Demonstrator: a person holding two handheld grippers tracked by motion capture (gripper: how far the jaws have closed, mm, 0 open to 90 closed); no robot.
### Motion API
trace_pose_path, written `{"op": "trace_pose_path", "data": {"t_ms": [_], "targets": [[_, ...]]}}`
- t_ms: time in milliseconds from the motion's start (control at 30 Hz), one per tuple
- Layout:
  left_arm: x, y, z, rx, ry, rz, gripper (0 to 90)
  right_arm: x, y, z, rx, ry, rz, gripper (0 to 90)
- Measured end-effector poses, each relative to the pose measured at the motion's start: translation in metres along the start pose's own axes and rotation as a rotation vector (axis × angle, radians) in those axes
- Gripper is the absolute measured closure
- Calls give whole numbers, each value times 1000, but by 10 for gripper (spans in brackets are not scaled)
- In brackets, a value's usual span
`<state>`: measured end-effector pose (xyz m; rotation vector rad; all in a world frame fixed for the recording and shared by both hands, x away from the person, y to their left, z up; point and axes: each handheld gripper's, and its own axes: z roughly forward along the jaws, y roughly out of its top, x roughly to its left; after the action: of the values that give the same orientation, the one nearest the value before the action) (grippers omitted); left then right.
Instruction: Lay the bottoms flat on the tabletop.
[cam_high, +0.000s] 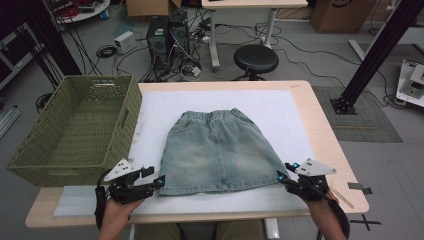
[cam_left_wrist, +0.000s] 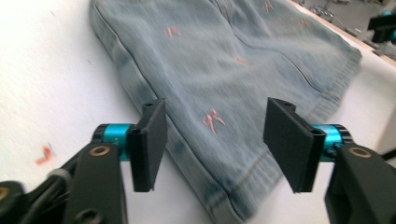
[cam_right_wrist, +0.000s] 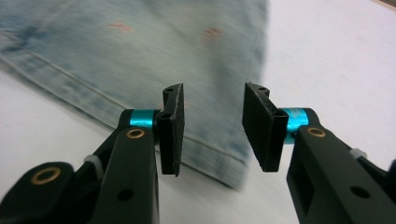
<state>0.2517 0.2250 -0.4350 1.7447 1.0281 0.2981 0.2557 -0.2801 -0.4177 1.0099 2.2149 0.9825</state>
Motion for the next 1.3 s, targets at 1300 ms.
{"op": "trace_pose_path", "data": {"t_ms": [1300], "targets": [[39,67,65,-46,46,91,328,103,54,91,85,399,-134,889]]}}
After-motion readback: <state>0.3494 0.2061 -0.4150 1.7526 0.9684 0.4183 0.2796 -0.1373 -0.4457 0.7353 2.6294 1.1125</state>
